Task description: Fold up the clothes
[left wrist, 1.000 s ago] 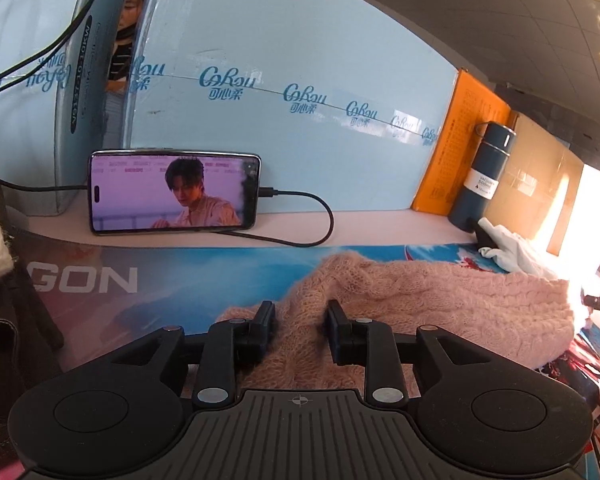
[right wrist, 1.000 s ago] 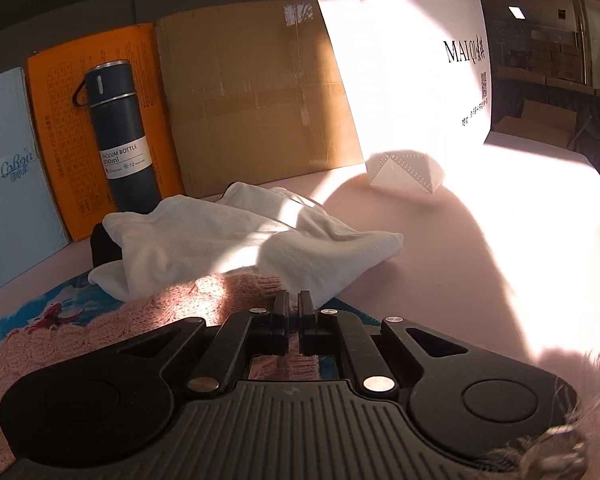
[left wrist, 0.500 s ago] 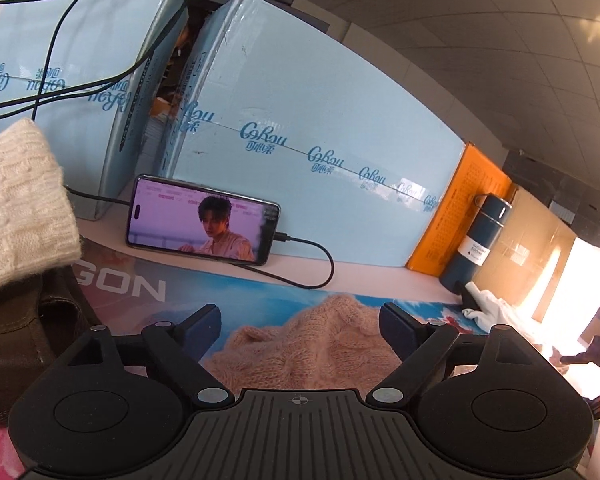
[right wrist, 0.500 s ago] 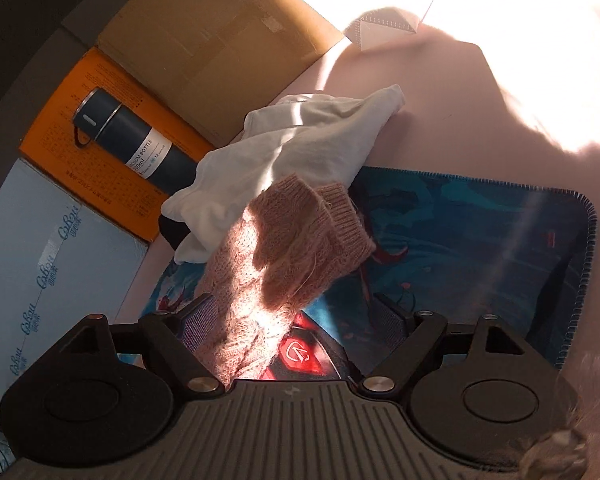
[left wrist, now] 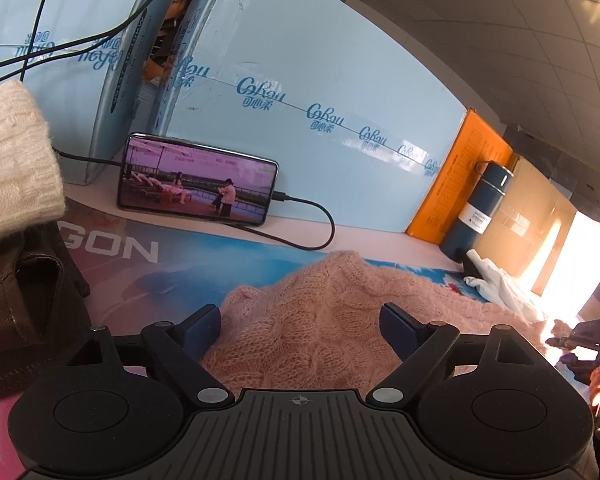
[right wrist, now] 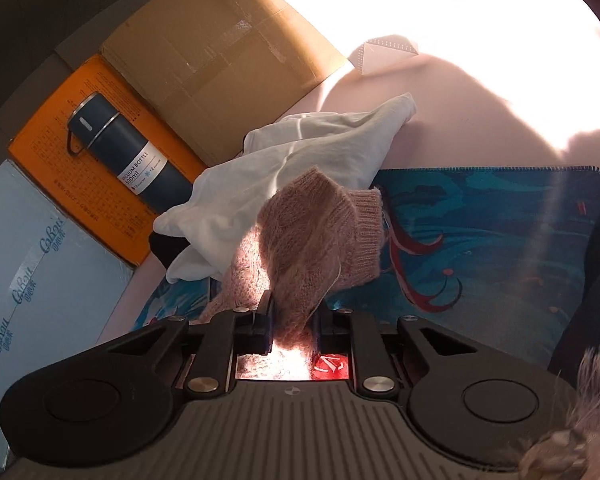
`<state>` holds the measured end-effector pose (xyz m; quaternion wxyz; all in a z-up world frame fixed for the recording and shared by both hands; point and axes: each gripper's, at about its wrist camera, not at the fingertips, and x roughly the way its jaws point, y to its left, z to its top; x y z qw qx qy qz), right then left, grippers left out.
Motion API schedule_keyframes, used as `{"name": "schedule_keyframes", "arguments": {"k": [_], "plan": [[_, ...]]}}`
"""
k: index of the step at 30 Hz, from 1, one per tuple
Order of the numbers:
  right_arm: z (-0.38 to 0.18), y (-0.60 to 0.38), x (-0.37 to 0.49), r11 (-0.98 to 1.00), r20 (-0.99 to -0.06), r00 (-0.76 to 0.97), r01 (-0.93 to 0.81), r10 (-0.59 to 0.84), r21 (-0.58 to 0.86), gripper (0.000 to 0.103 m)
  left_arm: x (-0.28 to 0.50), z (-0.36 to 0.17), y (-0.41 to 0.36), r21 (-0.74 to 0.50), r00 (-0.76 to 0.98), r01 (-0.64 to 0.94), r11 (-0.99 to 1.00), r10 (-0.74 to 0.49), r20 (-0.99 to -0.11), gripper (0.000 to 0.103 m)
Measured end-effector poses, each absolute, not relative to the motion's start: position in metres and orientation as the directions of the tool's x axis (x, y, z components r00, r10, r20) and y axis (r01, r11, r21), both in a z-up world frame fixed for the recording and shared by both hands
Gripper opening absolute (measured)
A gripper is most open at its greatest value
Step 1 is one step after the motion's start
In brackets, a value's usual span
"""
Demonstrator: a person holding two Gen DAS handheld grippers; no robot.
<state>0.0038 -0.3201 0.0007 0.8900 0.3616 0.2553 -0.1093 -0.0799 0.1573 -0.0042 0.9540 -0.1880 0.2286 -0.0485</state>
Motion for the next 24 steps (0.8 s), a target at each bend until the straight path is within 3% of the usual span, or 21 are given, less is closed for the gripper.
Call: {"name": "schedule_keyframes", "arguments": {"k": [4,8,10,13,19,22,24], "plan": [[0.019,-0.322,-0.033,0.727,-0.436,0.895,0.36,-0.093,0.584,0.015,-0.08,-0.004,0.157,-0.379,0.889,0.011,0.926,-0.183,-0.421,0.089],[0.034,-0.318,-0.046,0.796,-0.372,0.882,0.438,-0.29,0.419,0.015,-0.079,-0.005,0.155,-0.374,0.886,0.008,0.927,-0.18,-0.427,0.089],[0.04,-0.302,-0.048,0.859,-0.308,0.896,0.411,-0.32,0.305,0.015,-0.08,-0.004,0.154,-0.372,0.886,0.01,0.928,-0.181,-0.426,0.089],[0.041,-0.271,-0.048,0.947,-0.264,0.937,0.278,-0.229,0.164,0.015,-0.08,-0.004,0.153,-0.371,0.886,0.015,0.928,-0.184,-0.426,0.089],[0.024,-0.226,-0.034,0.996,-0.374,0.927,0.018,0.016,0.087,0.018,-0.08,-0.005,0.154,-0.377,0.884,0.022,0.926,-0.194,-0.425,0.089],[0.019,-0.215,-0.031,0.997,-0.412,0.909,-0.027,0.055,0.075,0.028,-0.08,-0.005,0.154,-0.381,0.883,0.021,0.924,-0.196,-0.426,0.089],[0.019,-0.21,-0.032,0.995,-0.411,0.907,-0.071,0.096,0.076,0.051,-0.08,-0.005,0.154,-0.383,0.882,0.022,0.924,-0.198,-0.428,0.089]]}}
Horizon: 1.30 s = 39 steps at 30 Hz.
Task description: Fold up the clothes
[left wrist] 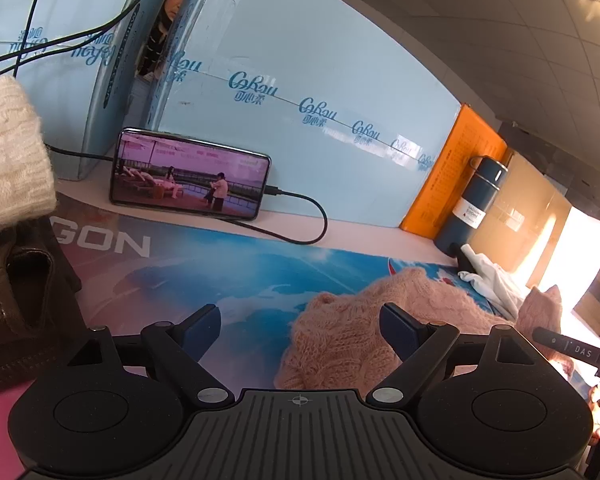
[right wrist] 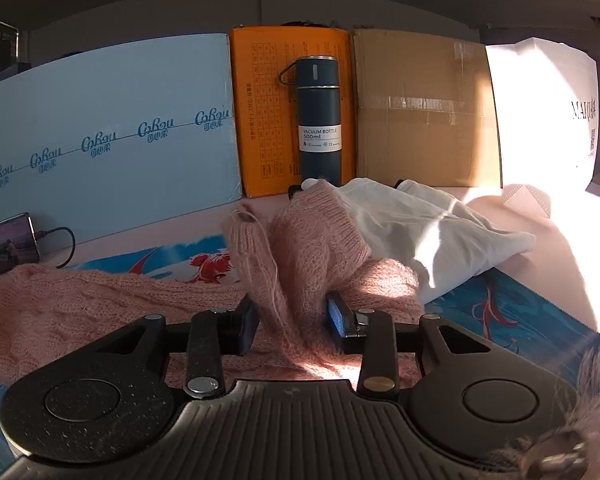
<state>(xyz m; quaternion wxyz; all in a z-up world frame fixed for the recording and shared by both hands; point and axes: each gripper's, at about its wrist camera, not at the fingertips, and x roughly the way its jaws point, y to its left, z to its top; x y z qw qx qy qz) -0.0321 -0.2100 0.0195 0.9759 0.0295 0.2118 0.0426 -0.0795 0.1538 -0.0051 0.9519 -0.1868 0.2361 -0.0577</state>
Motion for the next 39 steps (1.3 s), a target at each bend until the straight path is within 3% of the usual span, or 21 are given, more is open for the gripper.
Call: {"name": "schedule_keyframes", "arguments": {"k": [1,3,4,10,12,15,17,21,22,25,28,32,37,39], "plan": [[0.02,-0.207,-0.034,0.993,-0.399,0.91,-0.095,0.117,0.074,0.055,-0.079,-0.005,0.154,-0.384,0.881,0.022,0.923,-0.199,-0.429,0.089],[0.022,-0.2,-0.038,0.988,-0.376,0.914,-0.137,0.153,0.068,0.073,-0.079,-0.006,0.154,-0.388,0.88,0.021,0.921,-0.202,-0.431,0.089],[0.022,-0.198,-0.039,0.986,-0.366,0.915,-0.154,0.169,0.069,0.076,-0.079,-0.006,0.154,-0.391,0.879,0.021,0.92,-0.203,-0.431,0.089],[0.02,-0.195,-0.041,0.943,-0.402,0.856,-0.261,0.324,0.205,0.077,-0.078,-0.006,0.155,-0.404,0.875,0.027,0.914,-0.217,-0.432,0.089],[0.016,-0.193,-0.037,0.92,-0.429,0.82,-0.285,0.379,0.268,0.083,-0.078,-0.006,0.154,-0.413,0.871,0.038,0.91,-0.233,-0.433,0.089],[0.01,-0.193,-0.032,0.917,-0.463,0.801,-0.254,0.378,0.309,0.084,-0.078,-0.007,0.153,-0.423,0.864,0.053,0.905,-0.253,-0.434,0.089],[0.014,-0.196,-0.038,0.924,-0.434,0.833,-0.218,0.344,0.315,0.083,-0.077,-0.008,0.153,-0.423,0.863,0.057,0.904,-0.258,-0.435,0.089],[0.034,-0.212,-0.07,0.926,-0.228,0.938,-0.175,0.26,0.335,0.089,-0.075,-0.01,0.153,-0.429,0.853,0.059,0.902,-0.269,-0.448,0.089],[0.036,-0.218,-0.072,0.937,-0.216,0.957,-0.115,0.194,0.331,0.09,-0.074,-0.01,0.153,-0.43,0.85,0.058,0.901,-0.27,-0.452,0.089],[0.03,-0.241,-0.067,0.926,-0.286,0.958,0.116,-0.009,0.358,0.09,-0.075,-0.01,0.153,-0.435,0.848,0.07,0.897,-0.284,-0.448,0.09],[0.016,-0.271,-0.057,0.843,-0.405,0.91,0.282,-0.084,0.458,0.09,-0.076,-0.01,0.15,-0.436,0.845,0.097,0.895,-0.306,-0.439,0.098],[0.003,-0.279,-0.046,0.815,-0.475,0.879,0.308,-0.046,0.491,0.09,-0.075,-0.008,0.143,-0.402,0.84,0.101,0.91,-0.294,-0.455,0.098],[-0.002,-0.26,-0.035,0.849,-0.472,0.881,0.262,-0.017,0.459,0.089,-0.071,-0.013,0.153,-0.426,0.838,0.01,0.905,-0.24,-0.49,0.098],[-0.003,-0.251,-0.032,0.871,-0.476,0.88,0.243,-0.013,0.426,0.073,-0.072,-0.013,0.154,-0.426,0.839,0.006,0.905,-0.237,-0.49,0.098]]}}
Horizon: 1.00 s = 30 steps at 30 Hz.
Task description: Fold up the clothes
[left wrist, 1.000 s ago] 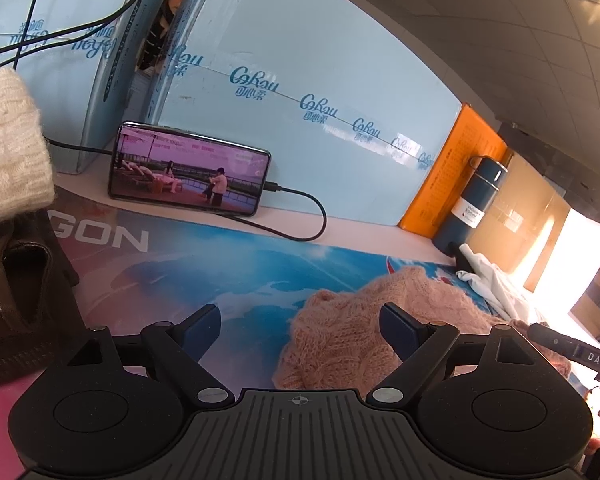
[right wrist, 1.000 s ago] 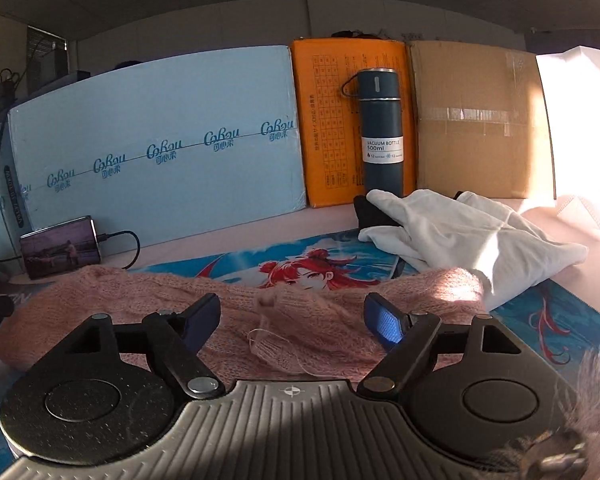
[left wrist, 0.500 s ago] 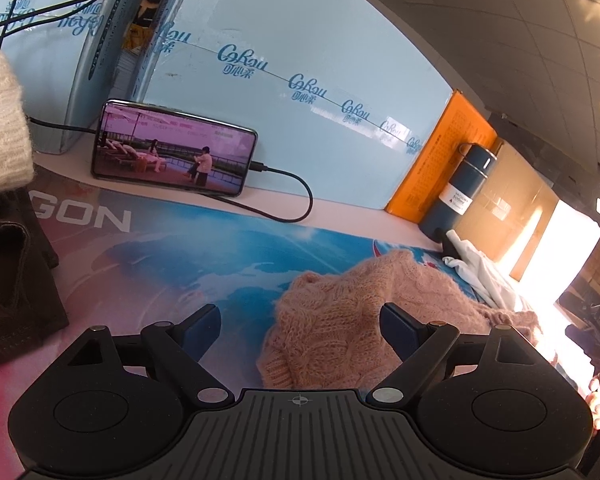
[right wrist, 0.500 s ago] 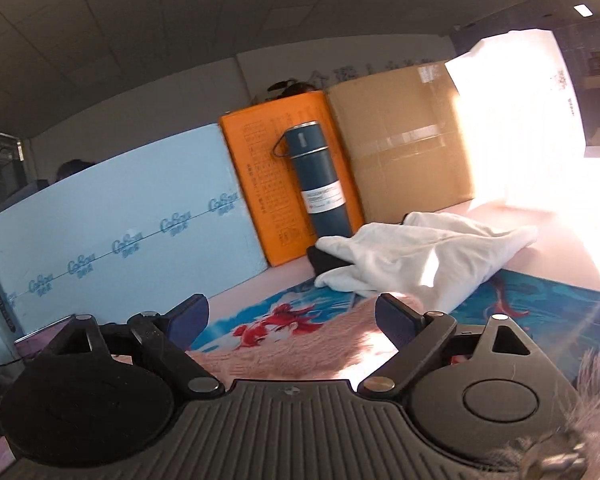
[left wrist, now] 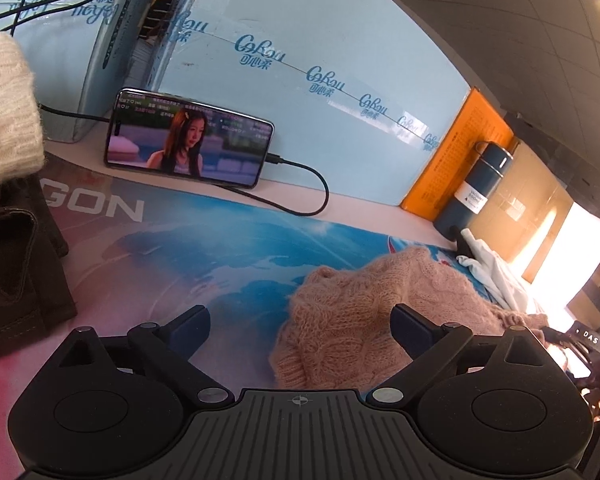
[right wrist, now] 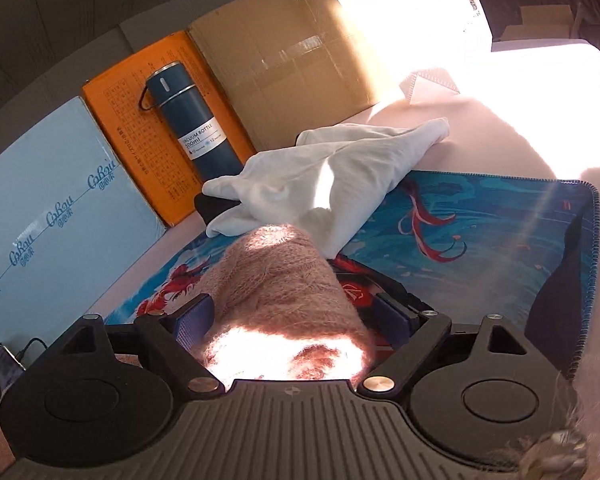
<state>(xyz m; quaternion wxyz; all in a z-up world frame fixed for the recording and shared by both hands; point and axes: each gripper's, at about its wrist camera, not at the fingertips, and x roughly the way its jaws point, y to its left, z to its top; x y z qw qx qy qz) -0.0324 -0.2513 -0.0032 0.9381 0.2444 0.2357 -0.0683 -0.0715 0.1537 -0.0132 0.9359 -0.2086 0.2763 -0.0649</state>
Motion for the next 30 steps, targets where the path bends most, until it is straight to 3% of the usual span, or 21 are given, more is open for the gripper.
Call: {"name": "schedule_keyframes", "arguments": {"k": [3,6,9,15,20,25,30], "plan": [[-0.001,-0.239,-0.035,0.906,-0.458,0.889,0.202,-0.01,0.372,0.038,-0.071,-0.013,0.153,-0.428,0.838,0.017,0.904,-0.246,-0.487,0.099],[0.01,-0.234,-0.049,0.93,-0.346,0.938,0.112,0.018,0.35,0.027,-0.072,-0.013,0.154,-0.437,0.84,0.013,0.899,-0.247,-0.483,0.099],[0.024,-0.227,-0.062,0.962,-0.26,0.966,0.058,0.014,0.266,0.025,-0.072,-0.013,0.154,-0.435,0.84,0.014,0.9,-0.247,-0.483,0.099],[0.041,-0.249,-0.069,0.971,-0.195,0.975,0.141,-0.104,0.191,0.023,-0.072,-0.012,0.152,-0.424,0.838,0.016,0.905,-0.243,-0.488,0.099],[0.053,-0.227,-0.065,0.978,-0.112,0.972,0.202,-0.207,-0.054,0.023,-0.072,-0.012,0.151,-0.413,0.836,0.021,0.91,-0.243,-0.492,0.099],[0.044,-0.143,-0.068,0.917,-0.012,0.999,0.029,-0.036,-0.397,0.023,-0.073,-0.011,0.152,-0.419,0.84,0.016,0.908,-0.24,-0.487,0.099],[0.03,-0.085,-0.072,0.852,-0.093,0.976,-0.219,0.198,-0.476,0.023,-0.074,-0.01,0.152,-0.423,0.842,0.024,0.906,-0.247,-0.48,0.099]]}}
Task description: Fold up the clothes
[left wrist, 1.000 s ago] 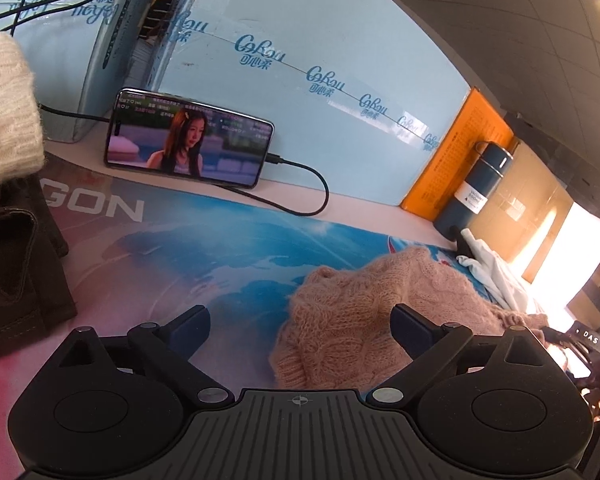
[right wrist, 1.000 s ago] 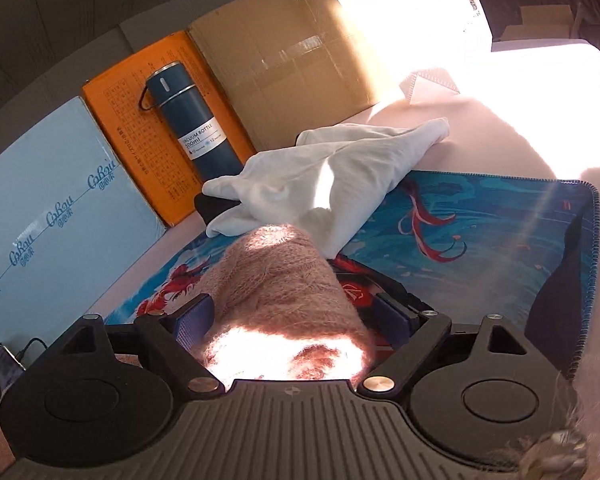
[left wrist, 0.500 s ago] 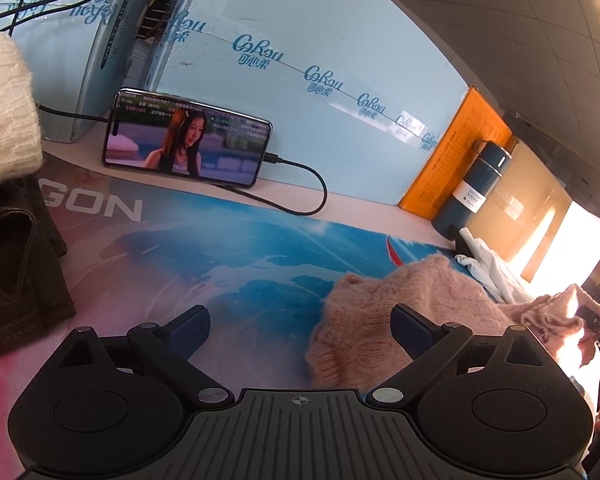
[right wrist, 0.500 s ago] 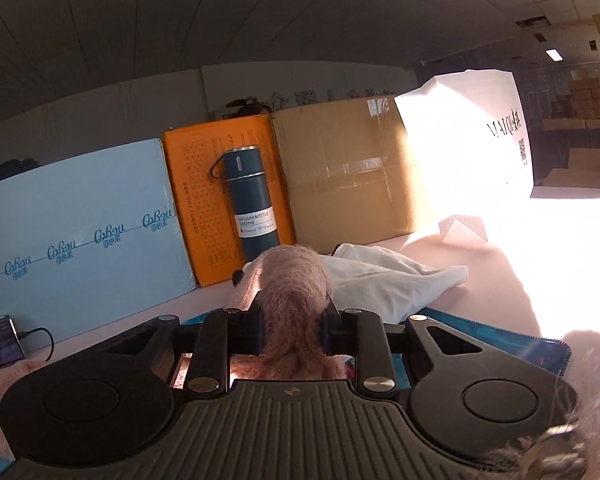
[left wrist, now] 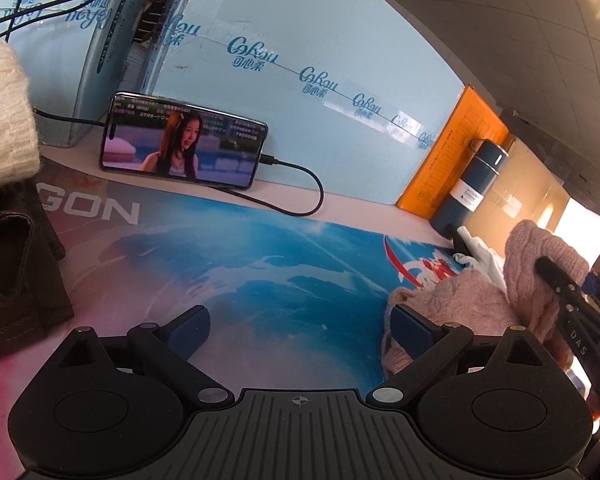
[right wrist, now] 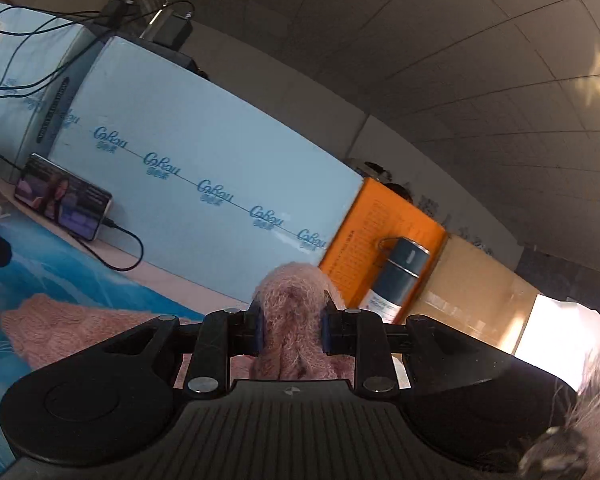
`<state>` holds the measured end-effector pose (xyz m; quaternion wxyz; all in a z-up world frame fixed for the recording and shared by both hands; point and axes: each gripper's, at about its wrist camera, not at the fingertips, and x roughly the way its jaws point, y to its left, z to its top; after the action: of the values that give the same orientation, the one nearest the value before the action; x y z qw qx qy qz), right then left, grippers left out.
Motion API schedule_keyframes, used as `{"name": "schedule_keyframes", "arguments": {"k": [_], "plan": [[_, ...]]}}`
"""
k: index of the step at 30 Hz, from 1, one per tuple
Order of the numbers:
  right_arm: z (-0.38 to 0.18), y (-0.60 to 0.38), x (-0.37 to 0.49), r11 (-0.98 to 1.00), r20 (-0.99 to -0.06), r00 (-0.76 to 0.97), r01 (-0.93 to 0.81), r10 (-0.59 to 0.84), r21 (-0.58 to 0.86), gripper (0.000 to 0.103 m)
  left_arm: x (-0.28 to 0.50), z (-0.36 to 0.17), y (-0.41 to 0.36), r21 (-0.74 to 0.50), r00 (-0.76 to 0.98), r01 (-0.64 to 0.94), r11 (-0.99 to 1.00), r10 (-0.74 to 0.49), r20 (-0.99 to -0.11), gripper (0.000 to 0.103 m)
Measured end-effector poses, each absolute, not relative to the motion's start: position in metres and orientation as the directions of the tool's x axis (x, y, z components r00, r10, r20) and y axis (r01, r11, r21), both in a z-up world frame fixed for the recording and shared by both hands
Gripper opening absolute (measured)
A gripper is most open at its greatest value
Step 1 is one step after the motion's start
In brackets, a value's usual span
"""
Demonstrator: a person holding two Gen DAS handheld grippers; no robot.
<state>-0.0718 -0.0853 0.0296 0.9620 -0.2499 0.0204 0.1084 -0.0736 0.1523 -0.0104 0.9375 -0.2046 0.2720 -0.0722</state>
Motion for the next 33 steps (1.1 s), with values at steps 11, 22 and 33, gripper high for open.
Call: {"name": "schedule_keyframes", "arguments": {"k": [11,22,33], "plan": [[0.027,-0.084,-0.03,0.796,-0.408,0.686,-0.552,0.602,0.247,0.023,-0.075,-0.009,0.151,-0.425,0.849,0.041,0.904,-0.256,-0.462,0.098],[0.029,-0.12,-0.041,0.523,-0.132,0.548,-0.656,0.826,0.544,0.09,-0.082,-0.007,0.16,-0.48,0.885,0.084,0.873,-0.287,-0.367,0.099],[0.002,-0.242,-0.04,0.237,0.197,0.692,-0.478,0.695,0.845,0.1,-0.073,0.014,0.104,-0.447,0.854,0.317,0.837,-0.457,-0.25,0.098]]}}
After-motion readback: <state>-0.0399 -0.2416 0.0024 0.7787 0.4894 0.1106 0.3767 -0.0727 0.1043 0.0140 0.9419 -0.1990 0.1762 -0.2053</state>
